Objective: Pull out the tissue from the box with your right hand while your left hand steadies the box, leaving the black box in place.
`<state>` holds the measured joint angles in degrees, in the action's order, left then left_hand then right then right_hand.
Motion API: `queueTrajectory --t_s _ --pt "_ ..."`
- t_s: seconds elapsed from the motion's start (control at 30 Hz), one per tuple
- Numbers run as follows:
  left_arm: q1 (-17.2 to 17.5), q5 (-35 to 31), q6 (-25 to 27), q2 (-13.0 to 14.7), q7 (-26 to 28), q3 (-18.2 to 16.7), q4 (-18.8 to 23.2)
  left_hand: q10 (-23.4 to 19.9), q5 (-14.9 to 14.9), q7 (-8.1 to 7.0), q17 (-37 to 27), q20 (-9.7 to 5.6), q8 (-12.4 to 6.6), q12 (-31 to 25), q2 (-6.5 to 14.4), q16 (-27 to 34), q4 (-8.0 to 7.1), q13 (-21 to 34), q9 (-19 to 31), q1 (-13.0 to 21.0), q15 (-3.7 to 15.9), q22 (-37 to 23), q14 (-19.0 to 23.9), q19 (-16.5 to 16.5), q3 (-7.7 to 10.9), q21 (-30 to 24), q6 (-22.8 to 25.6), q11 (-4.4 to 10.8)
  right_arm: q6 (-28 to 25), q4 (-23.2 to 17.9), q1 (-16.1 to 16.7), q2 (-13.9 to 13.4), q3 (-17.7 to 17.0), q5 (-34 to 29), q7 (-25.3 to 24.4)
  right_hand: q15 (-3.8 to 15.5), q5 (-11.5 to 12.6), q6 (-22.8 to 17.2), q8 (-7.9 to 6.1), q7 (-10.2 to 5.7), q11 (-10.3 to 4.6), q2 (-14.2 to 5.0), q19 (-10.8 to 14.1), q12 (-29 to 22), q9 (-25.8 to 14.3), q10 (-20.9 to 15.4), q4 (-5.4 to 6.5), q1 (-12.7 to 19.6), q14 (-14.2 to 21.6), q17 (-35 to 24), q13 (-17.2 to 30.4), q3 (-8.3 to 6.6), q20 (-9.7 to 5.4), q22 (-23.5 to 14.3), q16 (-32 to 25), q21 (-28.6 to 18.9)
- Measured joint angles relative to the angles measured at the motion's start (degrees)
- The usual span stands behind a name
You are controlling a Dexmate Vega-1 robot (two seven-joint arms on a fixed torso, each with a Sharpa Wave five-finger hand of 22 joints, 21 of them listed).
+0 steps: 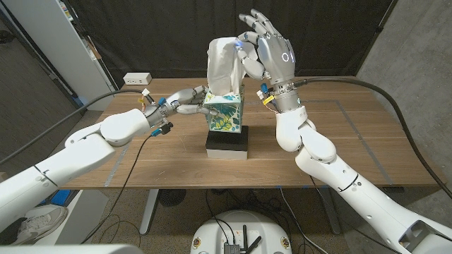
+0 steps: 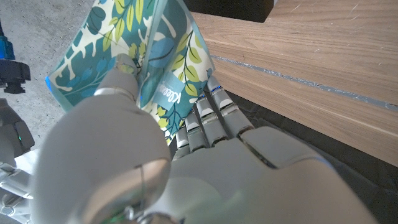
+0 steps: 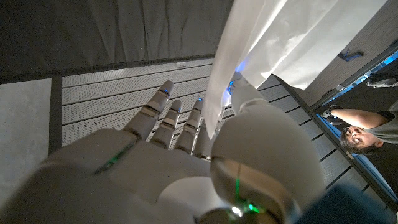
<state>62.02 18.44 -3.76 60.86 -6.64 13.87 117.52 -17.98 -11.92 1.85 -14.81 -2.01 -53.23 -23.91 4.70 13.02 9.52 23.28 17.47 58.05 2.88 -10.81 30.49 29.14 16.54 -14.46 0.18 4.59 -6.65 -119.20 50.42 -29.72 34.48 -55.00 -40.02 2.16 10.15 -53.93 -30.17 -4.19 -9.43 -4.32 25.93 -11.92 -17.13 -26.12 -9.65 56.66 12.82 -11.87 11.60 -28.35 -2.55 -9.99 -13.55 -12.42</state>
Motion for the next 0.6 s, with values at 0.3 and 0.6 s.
queueTrajectory --t_s 0.3,0.6 --pt "-0.5 0.0 0.4 0.0 -0.2 0.4 0.0 0.0 0.0 -0.01 0.0 -0.05 0.00 0.0 0.0 -0.1 0.07 0.0 0.0 0.0 -0.01 0.0 0.0 0.0 -0.07 0.1 0.0 0.00 1.4 2.8 -1.5 1.3 0.1 1.3 -4.5 0.00 0.0 -0.3 -0.44 -0.32 -0.31 0.00 0.0 0.0 0.0 -0.3 0.08 0.0 0.0 0.0 0.0 0.40 0.00 0.0 -0.1 0.0" --pt "-0.9 0.5 0.5 0.2 -0.8 0.5 -0.4 -0.1 0.0 -0.01 0.0 -0.12 -0.46 0.0 0.0 -0.1 0.07 0.0 0.0 0.0 -0.10 0.0 -0.1 0.1 -0.08 0.1 0.0 -0.10 2.2 5.3 -2.9 2.7 0.4 2.6 -8.2 0.41 0.0 -0.3 -0.43 -0.32 -0.31 -0.01 0.0 0.0 -0.1 -0.3 0.16 0.0 0.4 0.0 0.0 0.80 0.00 0.0 -0.1 0.0"
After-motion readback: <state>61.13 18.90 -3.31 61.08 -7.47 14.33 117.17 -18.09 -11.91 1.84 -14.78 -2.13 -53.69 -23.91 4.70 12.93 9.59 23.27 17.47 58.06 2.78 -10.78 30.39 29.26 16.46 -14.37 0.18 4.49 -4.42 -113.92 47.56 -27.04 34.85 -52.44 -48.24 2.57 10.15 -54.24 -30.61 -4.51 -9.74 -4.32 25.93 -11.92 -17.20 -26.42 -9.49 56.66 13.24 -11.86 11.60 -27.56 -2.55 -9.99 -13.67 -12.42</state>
